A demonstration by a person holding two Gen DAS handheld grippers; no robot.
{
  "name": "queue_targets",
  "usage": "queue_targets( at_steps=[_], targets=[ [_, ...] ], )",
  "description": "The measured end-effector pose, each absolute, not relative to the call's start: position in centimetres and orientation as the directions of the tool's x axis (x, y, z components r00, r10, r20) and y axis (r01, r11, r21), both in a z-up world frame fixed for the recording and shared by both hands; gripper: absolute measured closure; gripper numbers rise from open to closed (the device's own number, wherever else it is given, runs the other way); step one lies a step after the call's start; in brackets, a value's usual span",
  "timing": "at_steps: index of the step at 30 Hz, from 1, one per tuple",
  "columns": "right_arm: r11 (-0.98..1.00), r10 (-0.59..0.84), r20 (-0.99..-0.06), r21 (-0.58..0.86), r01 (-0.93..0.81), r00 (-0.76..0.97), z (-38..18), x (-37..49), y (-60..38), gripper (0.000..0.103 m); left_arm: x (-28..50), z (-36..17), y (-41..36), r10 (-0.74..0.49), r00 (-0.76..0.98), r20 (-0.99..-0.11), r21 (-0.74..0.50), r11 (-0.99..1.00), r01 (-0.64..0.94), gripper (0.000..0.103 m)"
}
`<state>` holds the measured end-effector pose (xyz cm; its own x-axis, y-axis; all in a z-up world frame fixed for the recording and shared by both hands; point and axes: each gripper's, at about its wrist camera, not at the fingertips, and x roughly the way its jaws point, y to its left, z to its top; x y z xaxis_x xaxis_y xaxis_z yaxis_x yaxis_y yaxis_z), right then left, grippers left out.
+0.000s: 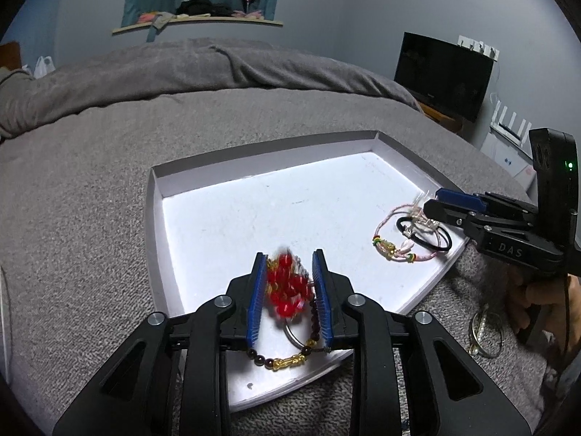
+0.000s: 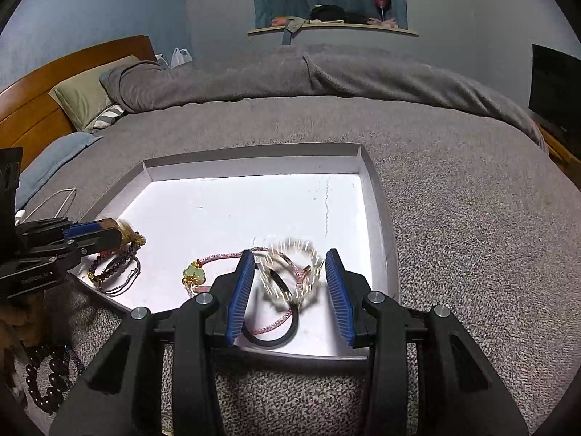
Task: Organize jewelry
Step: 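Open the right tool to drop the pearl brooch in the box while the left tool releases the red pendant, then move the right tool to the gold hoop ring while the left tool approaches the dark wood bead bracelet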
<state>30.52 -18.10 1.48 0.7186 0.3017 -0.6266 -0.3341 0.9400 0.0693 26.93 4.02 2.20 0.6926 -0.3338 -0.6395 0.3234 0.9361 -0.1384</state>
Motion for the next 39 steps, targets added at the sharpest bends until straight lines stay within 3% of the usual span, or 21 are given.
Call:
queue_targets(
  at_steps=[3, 5, 12, 13, 14, 15, 22, 29, 39],
  targets=[
    [0.935, 0.313, -0.623, 0.068, -0.349, 0.717, 1.5, 30.4, -18.0, 0.049, 26.6, 2.3, 4.3, -0.329, 0.703, -0.631, -0.137, 0.939, 0.316, 0.052],
    [0.934, 0.309, -0.614, 0.052, -0.353, 0.726, 1.7, 30.1, -17.9, 0.036, 26.4, 2.5, 4.4, -0.329, 0.709, -0.624, -0.139, 0.940, 0.313, 0.051],
    [0.933, 0.321, -0.584, 0.063, -0.353, 0.745, 2.1, 29.3, -18.3, 0.028, 25.7, 2.9, 4.8, -0.318, 0.722, -0.615, -0.143, 0.945, 0.295, 0.047],
    [0.936, 0.320, -0.574, 0.066, -0.347, 0.754, 2.3, 29.2, -18.5, 0.028, 25.5, 3.0, 4.8, -0.317, 0.724, -0.612, -0.142, 0.945, 0.294, 0.039],
    [0.936, 0.321, -0.567, 0.069, -0.345, 0.758, 2.3, 29.0, -18.7, 0.028, 25.2, 3.2, 4.9, -0.313, 0.733, -0.603, -0.138, 0.947, 0.291, 0.020],
    [0.937, 0.322, -0.557, 0.072, -0.341, 0.766, 2.5, 28.8, -18.8, 0.028, 24.8, 3.4, 5.0, -0.305, 0.749, -0.588, -0.129, 0.950, 0.286, 0.016],
    [0.941, 0.320, -0.539, 0.084, -0.328, 0.779, 2.8, 27.8, -19.6, 0.022, 23.5, 4.1, 5.2, -0.312, 0.769, -0.558, -0.132, 0.948, 0.289, 0.015],
    [0.938, 0.331, -0.534, 0.093, -0.335, 0.778, 2.8, 26.7, -20.0, 0.009, 21.9, 4.3, 5.5, -0.310, 0.768, -0.560, -0.130, 0.949, 0.288, 0.014],
    [0.932, 0.340, -0.550, 0.090, -0.351, 0.763, 2.5, 24.8, -20.1, 0.006, 19.2, 4.0, 6.5, -0.281, 0.772, -0.570, -0.109, 0.957, 0.268, 0.014]
  ],
)
